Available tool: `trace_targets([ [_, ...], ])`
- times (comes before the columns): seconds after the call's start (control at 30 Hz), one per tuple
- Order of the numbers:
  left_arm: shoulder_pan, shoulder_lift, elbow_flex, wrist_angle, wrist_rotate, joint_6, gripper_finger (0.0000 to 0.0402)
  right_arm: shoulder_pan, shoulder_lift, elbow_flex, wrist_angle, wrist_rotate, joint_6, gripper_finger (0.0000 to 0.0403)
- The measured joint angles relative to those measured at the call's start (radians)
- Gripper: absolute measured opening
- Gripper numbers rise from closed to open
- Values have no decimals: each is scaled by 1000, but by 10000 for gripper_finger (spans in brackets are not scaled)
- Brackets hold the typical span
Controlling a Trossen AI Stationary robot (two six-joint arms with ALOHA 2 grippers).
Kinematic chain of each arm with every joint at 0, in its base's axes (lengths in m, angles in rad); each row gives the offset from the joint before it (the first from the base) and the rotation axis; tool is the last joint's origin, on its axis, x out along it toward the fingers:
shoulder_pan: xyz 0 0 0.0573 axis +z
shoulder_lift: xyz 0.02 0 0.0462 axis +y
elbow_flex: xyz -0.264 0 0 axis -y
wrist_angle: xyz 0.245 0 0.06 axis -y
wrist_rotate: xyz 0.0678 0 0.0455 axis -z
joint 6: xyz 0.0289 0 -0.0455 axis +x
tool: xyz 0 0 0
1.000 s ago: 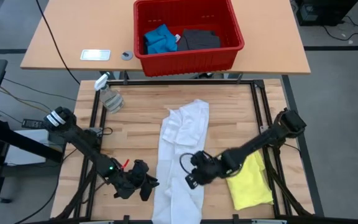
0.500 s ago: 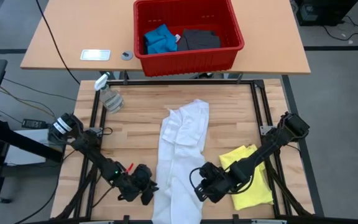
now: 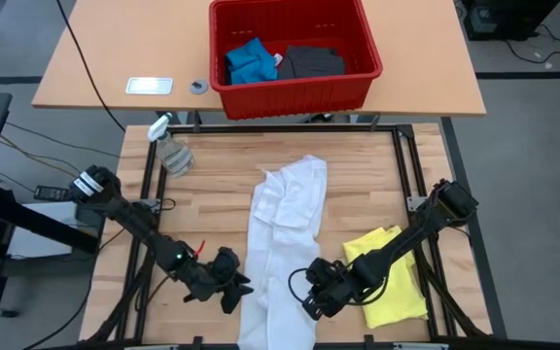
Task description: Fold Laundry from Bin
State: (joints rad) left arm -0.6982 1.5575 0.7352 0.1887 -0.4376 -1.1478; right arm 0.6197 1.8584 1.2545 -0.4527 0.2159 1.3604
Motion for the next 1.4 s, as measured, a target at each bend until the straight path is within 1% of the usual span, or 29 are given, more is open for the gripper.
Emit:
trace_targets([
  [0.17, 18, -1, 0, -14, -3, -1, 178, 25, 5, 21, 11, 101, 1, 5],
  [0.23, 22, -1, 0, -18, -2, -52, 178, 35, 4, 23, 9, 113, 5, 5],
  [0.3, 34, -1, 0, -16, 12, -63, 175, 42, 4, 23, -3, 112, 3, 5],
  [0.53, 114, -2, 0, -23, 96, -43, 133, 48, 3, 23, -77, 82, -22, 5],
  [0.77, 153, -53, -1, -3, 117, 42, 86, 34, -4, 23, -103, 74, -64, 4],
  [0.83, 153, -57, 1, 40, 117, 82, 76, 23, -4, 23, -95, 47, -94, 4],
  [0.9, 146, -55, 1, 53, 116, 137, 69, 9, 3, 23, -53, -5, -146, 4],
  [1.0, 134, -8, 2, 54, 114, 167, 64, -10, 27, 17, -15, -41, -223, 4],
  [1.07, 123, 27, -3, 40, 114, 162, 64, -27, 55, 15, -21, -67, -258, 4],
  [1.1, 123, 47, -2, 60, 115, 150, 64, -33, 70, 15, -21, -75, -267, 4],
  [1.27, 116, 114, -1, 55, 147, 62, 63, -56, 137, 15, 15, -79, -280, 4],
  [1.4, 100, 138, 0, 57, 179, -11, 63, -58, 141, 15, 18, -80, -273, 4],
])
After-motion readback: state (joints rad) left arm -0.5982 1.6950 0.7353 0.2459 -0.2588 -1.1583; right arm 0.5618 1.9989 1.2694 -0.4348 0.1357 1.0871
